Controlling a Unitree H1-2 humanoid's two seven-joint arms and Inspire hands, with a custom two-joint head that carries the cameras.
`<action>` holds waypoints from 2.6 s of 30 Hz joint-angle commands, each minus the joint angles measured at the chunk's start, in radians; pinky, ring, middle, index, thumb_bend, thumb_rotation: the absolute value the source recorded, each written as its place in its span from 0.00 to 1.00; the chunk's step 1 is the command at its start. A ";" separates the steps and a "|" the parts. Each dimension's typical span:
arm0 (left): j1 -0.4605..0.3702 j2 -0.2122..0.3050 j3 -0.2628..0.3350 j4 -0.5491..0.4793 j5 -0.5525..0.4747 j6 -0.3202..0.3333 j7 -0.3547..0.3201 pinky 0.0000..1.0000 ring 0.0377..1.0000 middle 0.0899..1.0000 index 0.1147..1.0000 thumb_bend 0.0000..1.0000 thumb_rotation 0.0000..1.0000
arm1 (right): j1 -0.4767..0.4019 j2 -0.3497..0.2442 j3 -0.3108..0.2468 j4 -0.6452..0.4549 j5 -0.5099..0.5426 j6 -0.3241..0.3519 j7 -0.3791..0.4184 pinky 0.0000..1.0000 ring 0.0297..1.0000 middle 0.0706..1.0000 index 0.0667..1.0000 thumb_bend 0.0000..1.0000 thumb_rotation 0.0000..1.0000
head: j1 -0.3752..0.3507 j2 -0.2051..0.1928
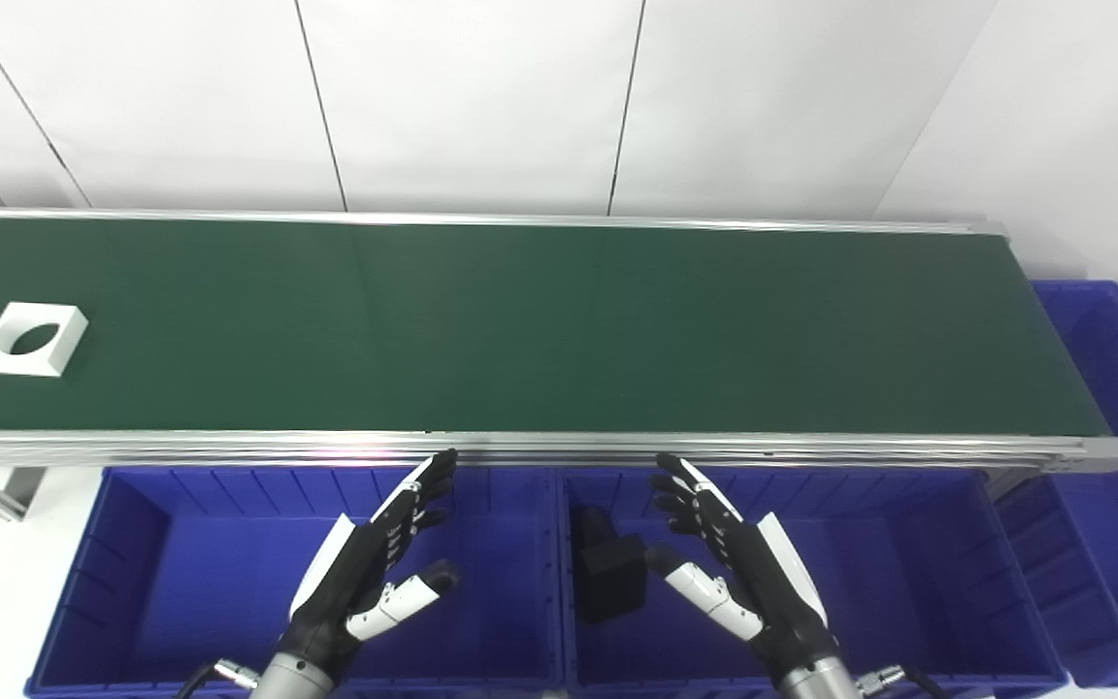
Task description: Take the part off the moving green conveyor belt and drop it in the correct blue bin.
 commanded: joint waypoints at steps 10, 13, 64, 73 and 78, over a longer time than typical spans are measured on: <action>-0.011 0.003 0.004 -0.019 -0.003 -0.040 0.007 0.88 0.94 0.95 0.93 0.76 0.77 | -0.015 -0.005 0.002 -0.018 0.011 -0.021 0.014 0.84 0.88 0.90 0.95 0.68 0.80 | 0.006 -0.002; -0.014 0.005 0.002 -0.016 0.001 -0.042 0.006 0.88 0.95 0.96 0.93 0.76 0.78 | -0.016 -0.007 0.002 -0.021 -0.002 -0.001 0.020 0.85 0.89 0.90 0.96 0.70 0.81 | 0.015 -0.003; -0.039 -0.054 -0.013 0.170 0.013 -0.206 0.038 0.86 0.92 0.93 0.88 0.79 0.67 | -0.022 -0.039 -0.019 0.105 -0.005 -0.126 -0.001 0.87 0.90 0.91 0.96 0.58 0.85 | 0.316 -0.216; -0.046 -0.052 -0.014 0.195 0.017 -0.218 0.042 0.81 0.90 0.92 0.87 0.84 0.63 | -0.030 -0.034 -0.025 0.143 0.027 -0.146 -0.002 0.90 0.92 0.93 0.98 0.54 0.86 | 0.343 -0.252; -0.050 -0.049 -0.012 0.203 0.009 -0.243 0.042 0.81 0.89 0.91 0.87 0.83 0.61 | -0.038 -0.031 -0.019 0.161 0.015 -0.169 -0.015 0.90 0.92 0.93 0.98 0.51 0.85 | 0.334 -0.259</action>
